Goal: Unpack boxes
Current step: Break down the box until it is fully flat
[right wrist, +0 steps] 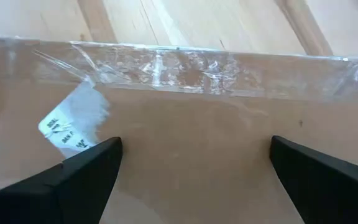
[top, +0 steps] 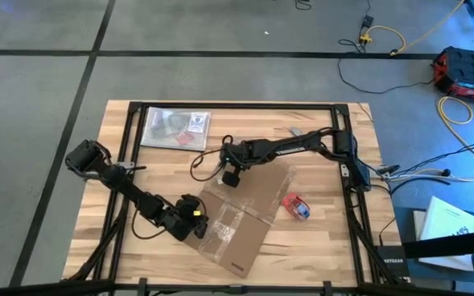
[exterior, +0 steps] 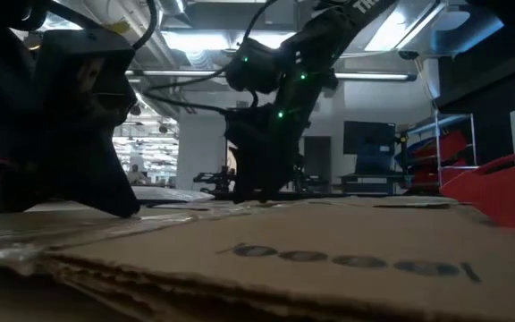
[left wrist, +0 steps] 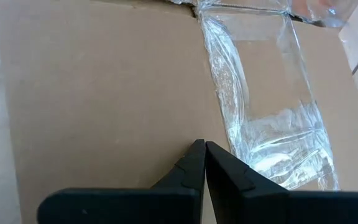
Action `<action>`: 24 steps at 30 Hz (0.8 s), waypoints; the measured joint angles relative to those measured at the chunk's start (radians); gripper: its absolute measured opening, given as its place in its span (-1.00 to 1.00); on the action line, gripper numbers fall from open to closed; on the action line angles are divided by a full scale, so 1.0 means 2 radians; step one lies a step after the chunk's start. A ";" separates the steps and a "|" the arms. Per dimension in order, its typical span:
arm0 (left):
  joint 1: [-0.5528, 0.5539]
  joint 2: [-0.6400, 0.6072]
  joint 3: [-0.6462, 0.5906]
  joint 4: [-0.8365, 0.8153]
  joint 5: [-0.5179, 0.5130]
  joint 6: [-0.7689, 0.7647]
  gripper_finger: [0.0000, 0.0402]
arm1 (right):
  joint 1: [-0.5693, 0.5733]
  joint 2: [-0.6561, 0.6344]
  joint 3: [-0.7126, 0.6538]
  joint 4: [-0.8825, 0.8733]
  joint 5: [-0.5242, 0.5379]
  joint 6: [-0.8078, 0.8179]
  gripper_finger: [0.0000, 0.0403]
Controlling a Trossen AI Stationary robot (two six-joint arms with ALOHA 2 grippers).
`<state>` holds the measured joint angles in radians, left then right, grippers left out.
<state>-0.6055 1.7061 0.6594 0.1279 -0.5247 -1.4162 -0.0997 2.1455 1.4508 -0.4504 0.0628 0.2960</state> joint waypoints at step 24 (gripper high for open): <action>-0.005 0.001 -0.001 -0.019 -0.006 -0.035 -1.00 | 0.004 -0.011 0.180 -0.136 0.011 -0.035 0.83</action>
<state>-0.6155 1.7073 0.6579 0.0898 -0.5364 -1.4870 -0.0921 2.1233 1.8101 -0.7223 0.0845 0.2254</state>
